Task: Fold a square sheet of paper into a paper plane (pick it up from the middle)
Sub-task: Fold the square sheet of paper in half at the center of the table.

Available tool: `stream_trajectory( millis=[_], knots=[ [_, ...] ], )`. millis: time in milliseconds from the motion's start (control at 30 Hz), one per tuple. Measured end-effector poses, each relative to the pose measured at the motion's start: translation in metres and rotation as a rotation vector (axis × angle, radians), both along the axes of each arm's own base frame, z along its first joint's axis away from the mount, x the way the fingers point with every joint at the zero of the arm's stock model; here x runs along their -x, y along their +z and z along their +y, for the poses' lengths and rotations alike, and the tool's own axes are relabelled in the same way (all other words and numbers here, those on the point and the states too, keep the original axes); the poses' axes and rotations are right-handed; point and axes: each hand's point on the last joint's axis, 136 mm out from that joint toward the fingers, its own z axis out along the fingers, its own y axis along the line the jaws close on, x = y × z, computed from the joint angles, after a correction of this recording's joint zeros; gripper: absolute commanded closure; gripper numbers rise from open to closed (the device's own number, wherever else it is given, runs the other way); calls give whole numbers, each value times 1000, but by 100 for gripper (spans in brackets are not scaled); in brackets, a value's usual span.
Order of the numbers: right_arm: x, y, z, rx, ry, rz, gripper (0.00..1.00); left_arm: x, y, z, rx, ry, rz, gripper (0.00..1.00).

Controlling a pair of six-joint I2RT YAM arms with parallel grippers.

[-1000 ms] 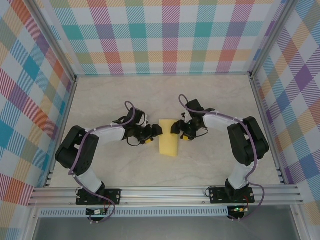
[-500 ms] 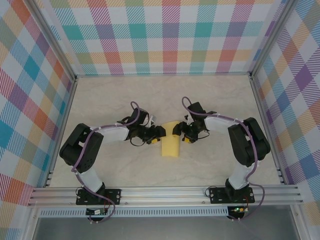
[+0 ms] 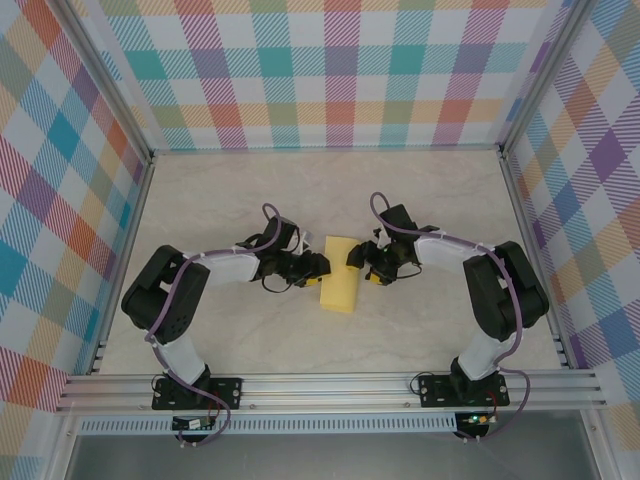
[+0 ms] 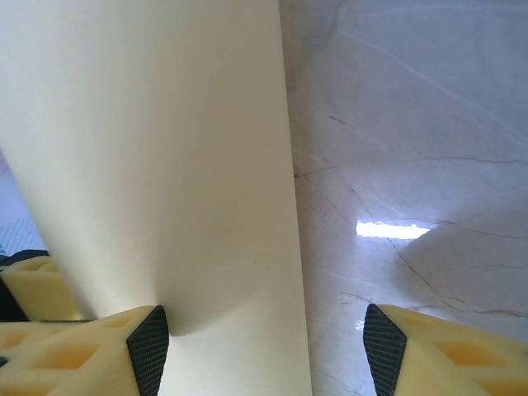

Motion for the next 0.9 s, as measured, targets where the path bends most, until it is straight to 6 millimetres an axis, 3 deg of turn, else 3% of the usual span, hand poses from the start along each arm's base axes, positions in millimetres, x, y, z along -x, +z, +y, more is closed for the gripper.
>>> stream_trajectory(
  millis=[167,300,667,900],
  knots=[
    [0,0,-1,1,-3,-4,32,1,0,-1,-1,-5,-3,87],
    [8,5,-5,-9,-6,-18,32,0,-2,1,-15,-7,-10,91],
    [19,12,-1,-82,-5,-32,38,-5,-9,-2,-33,-18,-5,91],
    [16,-7,4,-84,-11,15,39,-4,-12,-2,-34,-20,5,90]
  ],
)
